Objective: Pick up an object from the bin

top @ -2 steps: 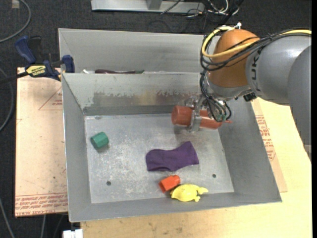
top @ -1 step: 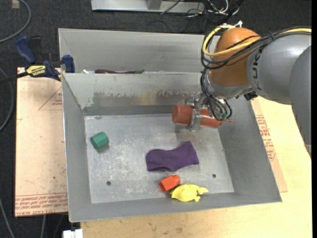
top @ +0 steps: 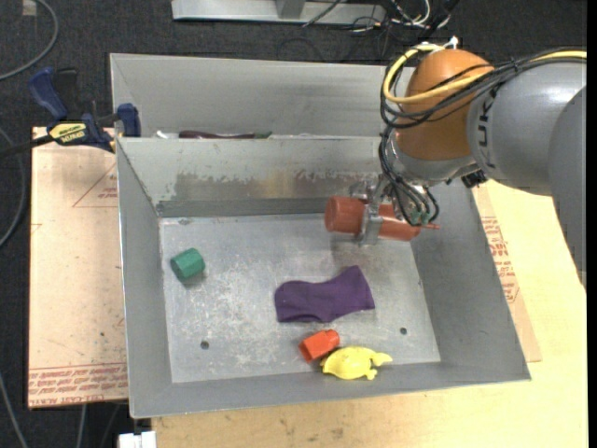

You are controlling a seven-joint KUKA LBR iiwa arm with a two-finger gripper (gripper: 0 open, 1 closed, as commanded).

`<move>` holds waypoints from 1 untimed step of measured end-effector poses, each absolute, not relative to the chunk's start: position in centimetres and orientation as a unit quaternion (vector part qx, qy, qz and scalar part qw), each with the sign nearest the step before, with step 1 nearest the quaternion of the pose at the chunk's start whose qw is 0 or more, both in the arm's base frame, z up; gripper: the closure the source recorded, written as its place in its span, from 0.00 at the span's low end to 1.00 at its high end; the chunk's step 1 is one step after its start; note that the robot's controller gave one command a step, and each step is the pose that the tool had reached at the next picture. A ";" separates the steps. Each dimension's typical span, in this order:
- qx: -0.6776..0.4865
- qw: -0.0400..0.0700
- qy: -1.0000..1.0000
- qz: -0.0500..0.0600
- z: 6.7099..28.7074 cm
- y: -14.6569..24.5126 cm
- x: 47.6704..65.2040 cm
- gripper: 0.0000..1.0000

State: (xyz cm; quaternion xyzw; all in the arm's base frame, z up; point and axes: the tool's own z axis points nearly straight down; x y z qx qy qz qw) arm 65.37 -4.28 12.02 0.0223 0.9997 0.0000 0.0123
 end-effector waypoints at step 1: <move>0.022 0.011 1.000 0.000 13.4 -4.3 65.3 1.00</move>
Offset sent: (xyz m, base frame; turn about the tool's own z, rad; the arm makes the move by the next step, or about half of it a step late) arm 0.0000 0.0000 0.0666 0.0000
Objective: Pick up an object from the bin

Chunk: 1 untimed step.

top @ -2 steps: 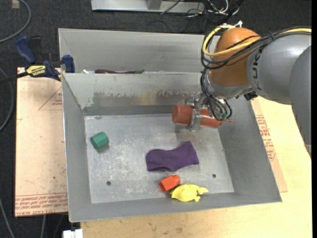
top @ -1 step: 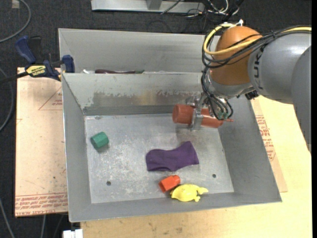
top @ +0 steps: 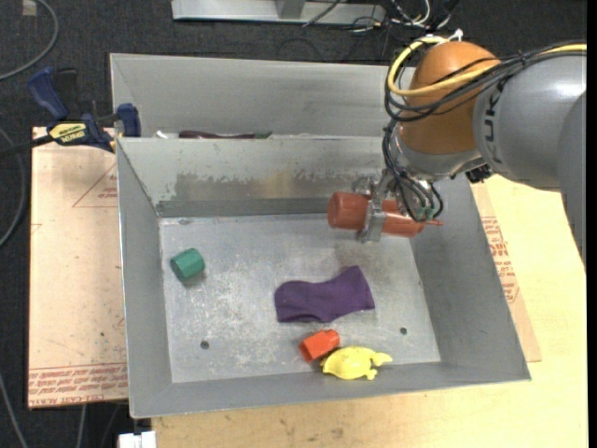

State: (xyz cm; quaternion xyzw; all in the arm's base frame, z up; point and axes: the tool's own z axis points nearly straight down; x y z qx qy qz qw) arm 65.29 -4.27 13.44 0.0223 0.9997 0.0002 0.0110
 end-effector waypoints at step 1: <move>0.022 0.012 1.000 0.000 15.2 -4.3 65.4 1.00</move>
Offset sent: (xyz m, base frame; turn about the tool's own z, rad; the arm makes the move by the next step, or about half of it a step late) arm 0.0002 0.0000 0.0271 0.0000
